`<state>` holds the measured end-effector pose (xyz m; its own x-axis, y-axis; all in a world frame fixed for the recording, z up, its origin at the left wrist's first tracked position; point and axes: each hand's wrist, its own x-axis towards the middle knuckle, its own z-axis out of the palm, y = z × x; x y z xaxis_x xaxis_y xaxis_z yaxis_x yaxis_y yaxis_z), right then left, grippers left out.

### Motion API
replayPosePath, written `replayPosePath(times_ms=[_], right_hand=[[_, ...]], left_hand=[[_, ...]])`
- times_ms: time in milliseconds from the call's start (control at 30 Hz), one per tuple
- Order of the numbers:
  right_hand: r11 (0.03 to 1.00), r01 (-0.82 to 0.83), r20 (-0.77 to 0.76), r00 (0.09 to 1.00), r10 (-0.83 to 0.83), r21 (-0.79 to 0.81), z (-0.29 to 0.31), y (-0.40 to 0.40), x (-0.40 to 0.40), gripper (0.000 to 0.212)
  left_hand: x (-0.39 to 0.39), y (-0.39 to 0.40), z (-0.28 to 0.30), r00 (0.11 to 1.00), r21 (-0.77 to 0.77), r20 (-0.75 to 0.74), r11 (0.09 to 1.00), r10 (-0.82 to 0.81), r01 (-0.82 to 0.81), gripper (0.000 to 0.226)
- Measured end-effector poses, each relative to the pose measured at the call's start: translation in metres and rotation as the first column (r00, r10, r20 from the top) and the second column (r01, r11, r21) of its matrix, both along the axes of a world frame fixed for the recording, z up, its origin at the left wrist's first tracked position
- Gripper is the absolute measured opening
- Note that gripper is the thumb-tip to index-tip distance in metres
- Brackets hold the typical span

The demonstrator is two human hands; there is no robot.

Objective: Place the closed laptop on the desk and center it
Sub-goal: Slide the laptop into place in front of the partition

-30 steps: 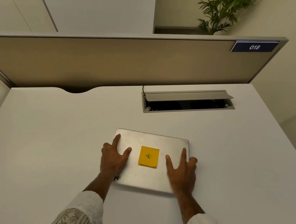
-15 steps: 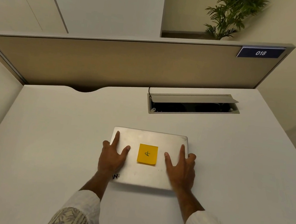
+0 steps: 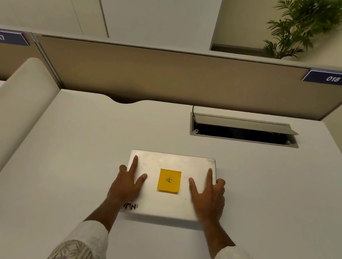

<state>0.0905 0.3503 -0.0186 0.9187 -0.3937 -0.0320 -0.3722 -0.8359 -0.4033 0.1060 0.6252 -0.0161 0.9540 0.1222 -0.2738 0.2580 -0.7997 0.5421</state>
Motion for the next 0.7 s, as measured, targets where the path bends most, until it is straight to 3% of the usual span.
replayPosePath(times_ms=[367, 533, 633, 700], right_hand=[[0.999, -0.025, -0.04, 0.999, 0.024, -0.037, -0.016, 0.008, 0.002, 0.086], [0.998, -0.021, -0.04, 0.999, 0.019, -0.067, -0.021, 0.009, 0.002, 0.085], [0.995, -0.026, -0.056, 0.998, 0.021, -0.092, -0.02, 0.009, 0.002, 0.085], [0.994, -0.029, -0.057, 0.998, 0.023, -0.104, -0.02, 0.009, 0.002, 0.084]], left_hand=[[-0.002, 0.007, -0.006, 0.989, 0.232, -0.095, 0.964, -0.114, 0.134, 0.075], [0.002, 0.003, -0.006, 0.974, 0.347, -0.159, 0.915, -0.159, 0.206, 0.072], [0.001, 0.003, -0.007, 0.947, 0.424, -0.199, 0.849, -0.252, 0.315, 0.056], [0.002, 0.001, -0.006, 0.949, 0.443, -0.22, 0.844, -0.225, 0.303, 0.061]])
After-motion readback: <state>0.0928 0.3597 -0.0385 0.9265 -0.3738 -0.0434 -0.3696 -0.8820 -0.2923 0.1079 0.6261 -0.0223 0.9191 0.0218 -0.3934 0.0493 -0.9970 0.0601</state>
